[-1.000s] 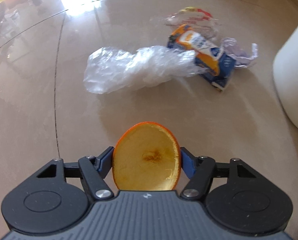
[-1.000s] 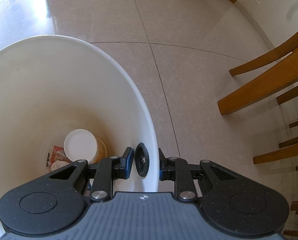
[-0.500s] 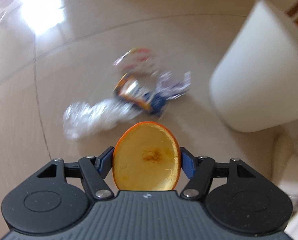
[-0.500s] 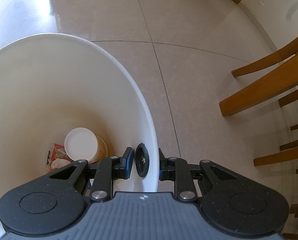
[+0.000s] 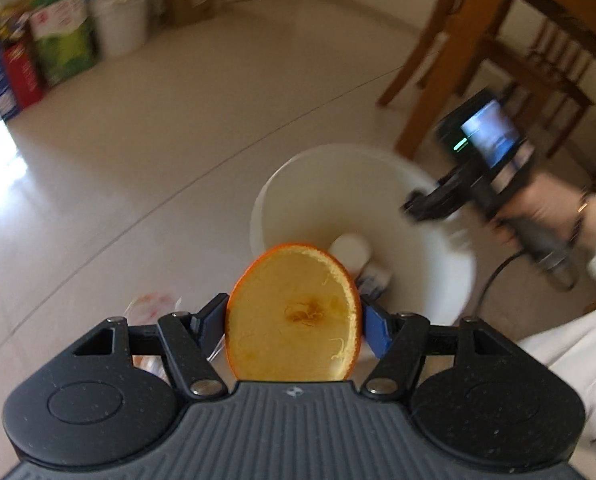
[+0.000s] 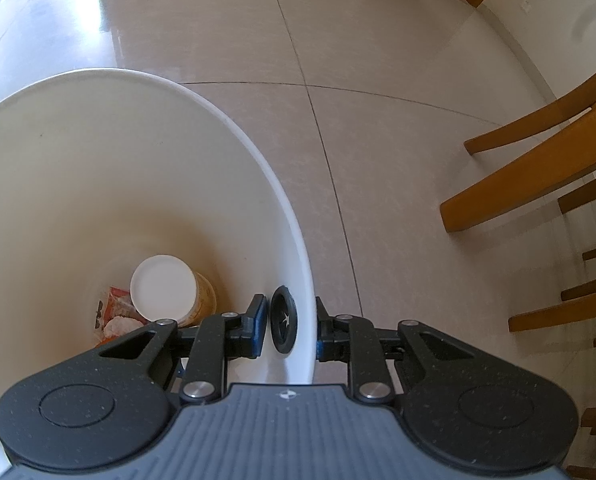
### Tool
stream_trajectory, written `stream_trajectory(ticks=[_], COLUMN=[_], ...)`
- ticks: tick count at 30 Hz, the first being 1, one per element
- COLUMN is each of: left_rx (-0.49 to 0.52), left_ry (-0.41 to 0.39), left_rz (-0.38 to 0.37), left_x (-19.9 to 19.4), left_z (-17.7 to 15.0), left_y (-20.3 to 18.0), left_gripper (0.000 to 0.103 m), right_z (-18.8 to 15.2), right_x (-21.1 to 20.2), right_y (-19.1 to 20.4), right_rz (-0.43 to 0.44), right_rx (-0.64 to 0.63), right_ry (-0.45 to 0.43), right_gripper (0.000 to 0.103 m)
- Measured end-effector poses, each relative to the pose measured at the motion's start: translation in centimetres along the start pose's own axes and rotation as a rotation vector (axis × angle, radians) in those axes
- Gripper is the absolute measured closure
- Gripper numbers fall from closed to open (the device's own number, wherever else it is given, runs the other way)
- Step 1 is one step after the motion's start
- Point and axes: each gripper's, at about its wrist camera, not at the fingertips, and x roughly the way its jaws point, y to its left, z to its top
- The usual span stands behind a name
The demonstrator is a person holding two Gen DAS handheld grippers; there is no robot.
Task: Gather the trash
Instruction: 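Carry the orange peel over the bin and open the left gripper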
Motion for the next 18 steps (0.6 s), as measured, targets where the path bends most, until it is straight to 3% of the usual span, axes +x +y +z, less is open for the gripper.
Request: stream_trajectory(ticks=[4,6,8,18], left_rx=[0.033,0.044,0.058,0.014], left_ry=[-0.018,-0.019,-0.013,-0.037], left_rz=[-0.044,-0.049,-0.049,0.009], left_x=[1.0,1.8,2.5,2.5], left_z=[2.3,2.8,3.0,2.4], left_y=[-2.4,-3.3,-4.1,-2.4], left_gripper=[0.034,0.029,0.005,0.005], right_z=[0.1,0.1,0.0,-0.1], right_x=[-0.1,-0.1,-0.2,-0.2], right_y=[-0.3,-0.4,-0.6,-1.0], right_rz=[0.006,0.009,0.014,0.025], right_rx=[0.004,0.005,0.009,0.013], right_ry=[-0.002,-0.004,-0.005,-0.009], right_gripper=[0.078,0.078,0.078,0.078])
